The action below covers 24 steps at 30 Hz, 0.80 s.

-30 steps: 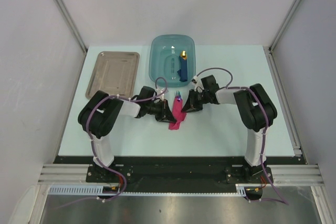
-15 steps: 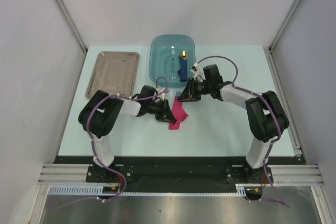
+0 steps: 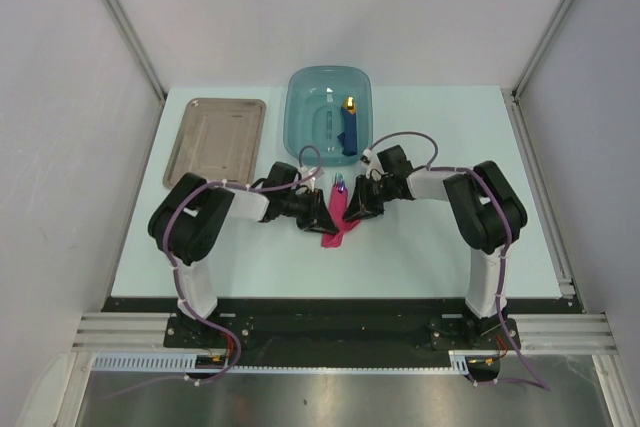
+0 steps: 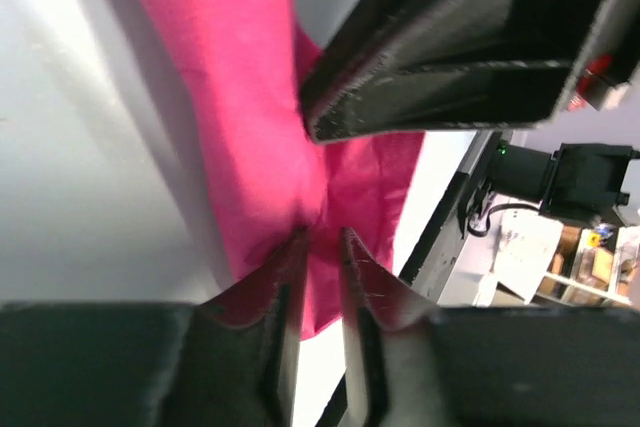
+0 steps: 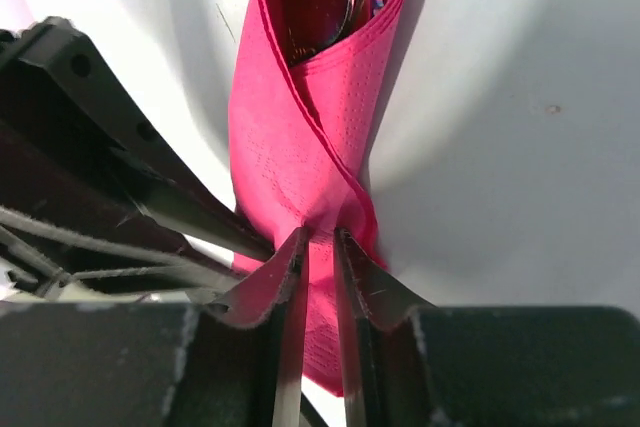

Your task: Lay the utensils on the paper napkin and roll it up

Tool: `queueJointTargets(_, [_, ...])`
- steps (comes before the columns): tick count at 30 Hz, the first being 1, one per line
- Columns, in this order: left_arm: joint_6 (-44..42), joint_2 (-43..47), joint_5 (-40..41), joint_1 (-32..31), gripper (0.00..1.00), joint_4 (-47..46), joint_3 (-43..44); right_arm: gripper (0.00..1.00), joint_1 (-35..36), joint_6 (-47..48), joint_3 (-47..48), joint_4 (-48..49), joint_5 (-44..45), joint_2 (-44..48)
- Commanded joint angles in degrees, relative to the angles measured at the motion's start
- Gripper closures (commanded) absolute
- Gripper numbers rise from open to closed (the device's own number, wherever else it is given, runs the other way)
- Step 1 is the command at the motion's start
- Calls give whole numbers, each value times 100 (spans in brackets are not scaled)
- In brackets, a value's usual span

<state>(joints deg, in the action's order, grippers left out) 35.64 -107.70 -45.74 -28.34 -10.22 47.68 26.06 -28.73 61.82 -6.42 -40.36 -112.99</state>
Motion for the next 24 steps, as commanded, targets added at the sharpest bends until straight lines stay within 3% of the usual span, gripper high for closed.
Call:
queueJointTargets(1, [-329, 363, 276, -110, 65, -172, -206, 79, 30, 579, 67, -386, 511, -135])
queueJointTargets(2, [-338, 442, 241, -111, 61, -191, -215, 79, 30, 597, 75, -413, 546, -170])
queueJointTargets(7, [-14, 882, -49, -128, 58, -481, -399, 80, 39, 728, 93, -501, 687, -285])
queueJointTargets(16, [348, 417, -498, -453, 76, -1035, -400, 82, 30, 807, 137, -536, 766, -338])
queueJointTargets(24, [541, -584, -50, -260, 87, -825, -409, 82, -14, 895, 234, -580, 845, -364])
